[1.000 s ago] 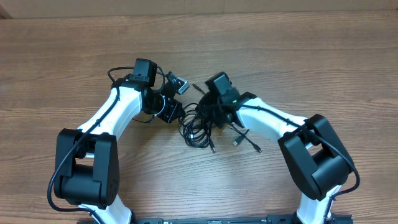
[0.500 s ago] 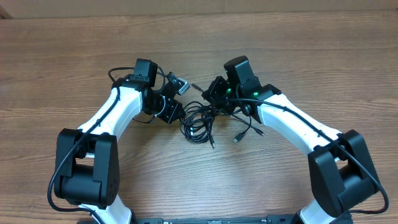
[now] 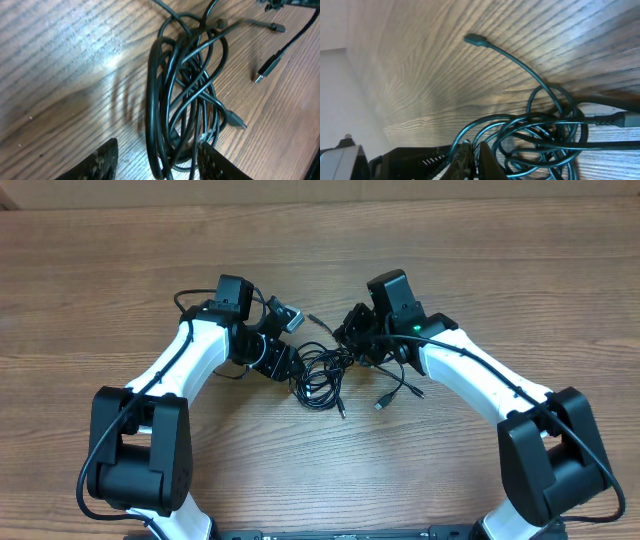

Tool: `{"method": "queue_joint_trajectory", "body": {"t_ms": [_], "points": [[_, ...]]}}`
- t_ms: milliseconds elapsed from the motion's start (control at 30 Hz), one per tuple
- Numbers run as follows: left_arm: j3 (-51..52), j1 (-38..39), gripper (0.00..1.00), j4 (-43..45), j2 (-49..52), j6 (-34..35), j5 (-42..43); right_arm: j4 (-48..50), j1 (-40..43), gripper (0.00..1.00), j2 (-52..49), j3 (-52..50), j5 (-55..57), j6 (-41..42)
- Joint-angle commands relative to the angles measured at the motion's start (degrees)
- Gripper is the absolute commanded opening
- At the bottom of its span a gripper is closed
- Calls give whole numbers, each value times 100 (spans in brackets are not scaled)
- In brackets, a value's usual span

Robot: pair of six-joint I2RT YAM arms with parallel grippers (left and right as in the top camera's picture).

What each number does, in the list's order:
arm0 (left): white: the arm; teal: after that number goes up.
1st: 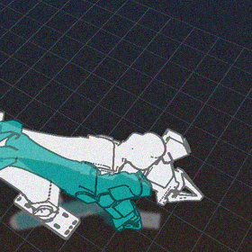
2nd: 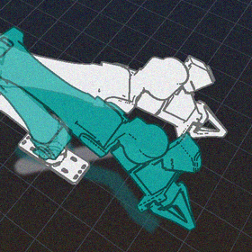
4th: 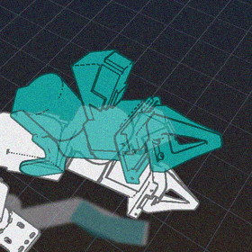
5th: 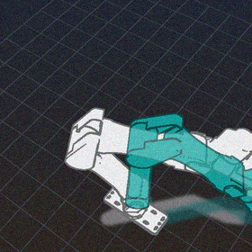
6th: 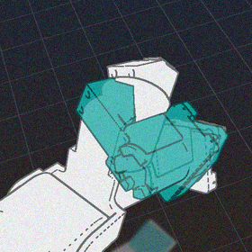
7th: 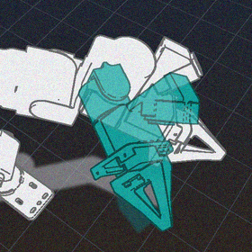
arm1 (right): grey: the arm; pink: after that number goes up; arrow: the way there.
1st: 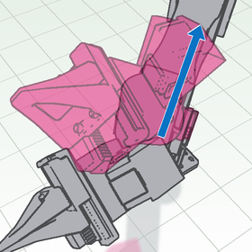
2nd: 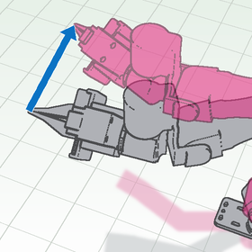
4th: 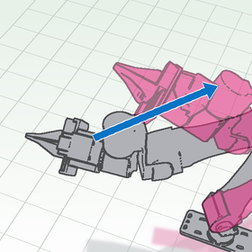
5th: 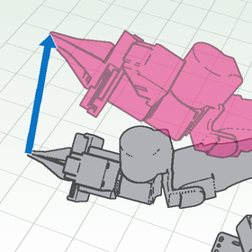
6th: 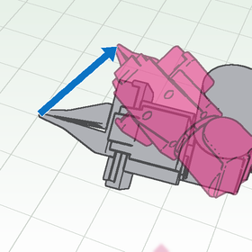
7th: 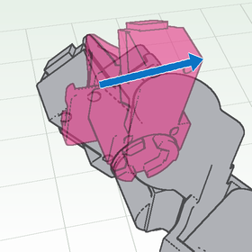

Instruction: Untangle cables

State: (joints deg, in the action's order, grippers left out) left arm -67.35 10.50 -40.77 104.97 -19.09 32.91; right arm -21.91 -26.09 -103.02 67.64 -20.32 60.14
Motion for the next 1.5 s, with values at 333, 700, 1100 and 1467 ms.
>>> {"method": "queue_joint_trajectory", "body": {"t_ms": [333, 700, 1100, 1467], "points": [[737, 160, 47, 726, -114, 645, 11, -138, -199, 14, -61, -9, -57, -352], [737, 522, 9, 935, -114, 645, -247, -203, -199, 28, -61, -9, -216, -518], [332, 365, 4, 785, -238, -352, 566, -702, -90, 24, -61, -9, -820, -815], [334, 376, 4, 15, -234, -2142, 1040, -632, -85, 25, -61, -9, -103, -433]]}}
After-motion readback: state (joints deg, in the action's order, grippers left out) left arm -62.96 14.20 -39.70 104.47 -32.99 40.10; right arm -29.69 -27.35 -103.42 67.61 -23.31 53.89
